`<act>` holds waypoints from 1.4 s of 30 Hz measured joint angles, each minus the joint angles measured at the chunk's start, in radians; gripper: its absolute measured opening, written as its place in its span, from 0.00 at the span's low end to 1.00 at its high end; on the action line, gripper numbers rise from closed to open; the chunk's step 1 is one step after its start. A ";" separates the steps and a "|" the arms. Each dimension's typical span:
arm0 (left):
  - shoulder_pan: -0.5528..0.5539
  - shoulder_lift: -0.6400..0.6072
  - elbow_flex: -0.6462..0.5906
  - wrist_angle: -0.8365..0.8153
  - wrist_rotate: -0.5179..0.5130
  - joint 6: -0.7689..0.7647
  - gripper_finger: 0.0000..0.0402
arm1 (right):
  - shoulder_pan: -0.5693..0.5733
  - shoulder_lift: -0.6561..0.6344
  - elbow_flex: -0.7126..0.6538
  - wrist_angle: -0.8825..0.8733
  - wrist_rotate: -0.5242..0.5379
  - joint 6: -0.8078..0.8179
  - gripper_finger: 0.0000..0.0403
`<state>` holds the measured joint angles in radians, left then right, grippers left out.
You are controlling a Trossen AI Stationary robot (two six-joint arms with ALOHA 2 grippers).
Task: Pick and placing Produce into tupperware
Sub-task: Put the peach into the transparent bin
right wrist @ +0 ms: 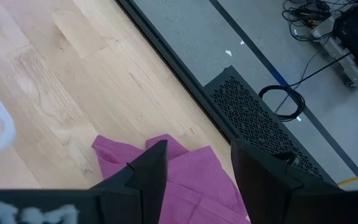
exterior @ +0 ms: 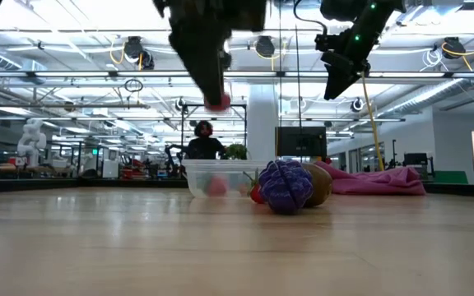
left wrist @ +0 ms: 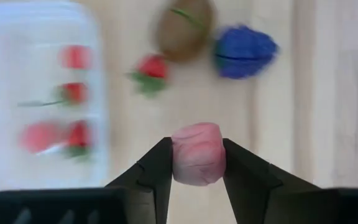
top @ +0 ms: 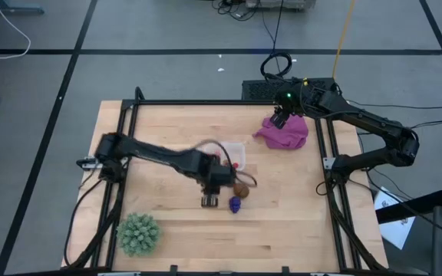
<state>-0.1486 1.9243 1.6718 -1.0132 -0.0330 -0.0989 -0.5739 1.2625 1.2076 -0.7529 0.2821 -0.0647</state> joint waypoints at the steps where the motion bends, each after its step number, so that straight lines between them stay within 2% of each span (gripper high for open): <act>1: 0.018 -0.025 0.001 -0.008 -0.011 0.007 0.31 | 0.000 0.000 0.000 0.000 0.000 0.000 0.42; 6: 0.135 -0.090 0.000 -0.048 -0.018 0.067 0.31 | -0.002 0.000 0.000 0.001 0.000 -0.001 0.42; 8: 0.190 -0.093 0.000 -0.040 0.014 0.096 0.32 | -0.002 0.000 0.000 0.001 0.001 -0.001 0.42; 17: 0.348 0.012 0.000 -0.004 0.135 0.237 0.35 | -0.003 0.000 0.000 0.001 0.002 -0.026 0.42; 30: 0.384 0.170 -0.001 0.063 0.182 0.325 0.34 | -0.003 0.000 0.000 0.003 0.003 -0.030 0.42; 33: 0.389 0.184 -0.001 0.088 0.220 0.327 0.34 | -0.003 0.000 0.000 0.004 0.003 -0.030 0.42; 42: 0.389 0.184 -0.001 0.096 0.219 0.334 0.34 | -0.003 0.000 0.000 0.011 0.002 -0.030 0.42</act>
<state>0.2408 2.1086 1.6711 -0.9173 0.1864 0.2356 -0.5766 1.2625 1.2076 -0.7415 0.2836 -0.0948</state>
